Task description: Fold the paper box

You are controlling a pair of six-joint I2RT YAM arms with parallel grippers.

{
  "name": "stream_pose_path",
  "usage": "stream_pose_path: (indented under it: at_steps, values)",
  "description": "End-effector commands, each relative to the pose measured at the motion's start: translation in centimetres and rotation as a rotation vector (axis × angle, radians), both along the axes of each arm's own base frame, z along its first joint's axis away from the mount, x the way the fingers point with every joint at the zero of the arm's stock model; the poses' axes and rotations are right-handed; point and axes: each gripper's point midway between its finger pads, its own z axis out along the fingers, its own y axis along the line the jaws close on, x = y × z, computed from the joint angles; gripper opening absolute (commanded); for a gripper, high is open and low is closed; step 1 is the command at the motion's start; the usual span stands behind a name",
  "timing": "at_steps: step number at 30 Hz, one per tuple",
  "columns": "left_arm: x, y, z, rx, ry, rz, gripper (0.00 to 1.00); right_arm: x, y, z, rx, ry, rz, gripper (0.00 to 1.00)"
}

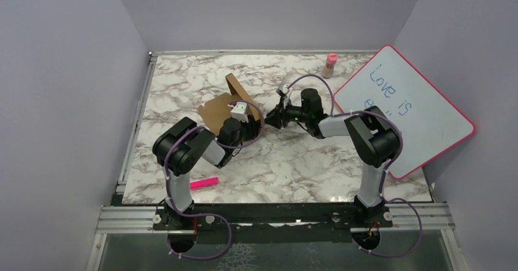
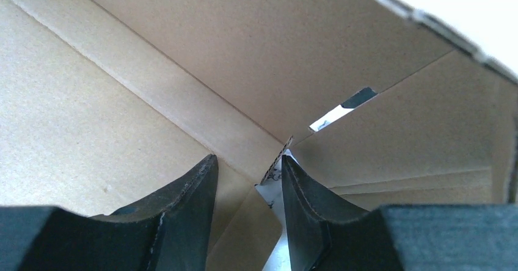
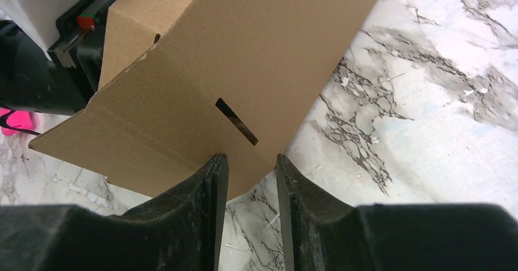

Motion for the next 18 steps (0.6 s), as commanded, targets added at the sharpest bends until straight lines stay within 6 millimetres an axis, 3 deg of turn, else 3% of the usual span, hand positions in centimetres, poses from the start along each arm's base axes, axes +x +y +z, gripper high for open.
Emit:
stream_pose_path:
  at_steps: [1,8,18]
  values:
    - [-2.4,-0.5,-3.2,0.022,0.129,-0.076,0.43,0.1,1.4,3.3,0.093,-0.042,0.045,0.40]
    - [-2.6,-1.1,-3.2,0.013,0.146,-0.106,0.41,-0.1,1.2,2.6,0.121,-0.009,0.009,0.41]
    - [-2.4,-1.2,-3.0,-0.001,0.155,-0.118,0.41,-3.6,-0.2,0.6,0.088,0.016,0.059,0.44]
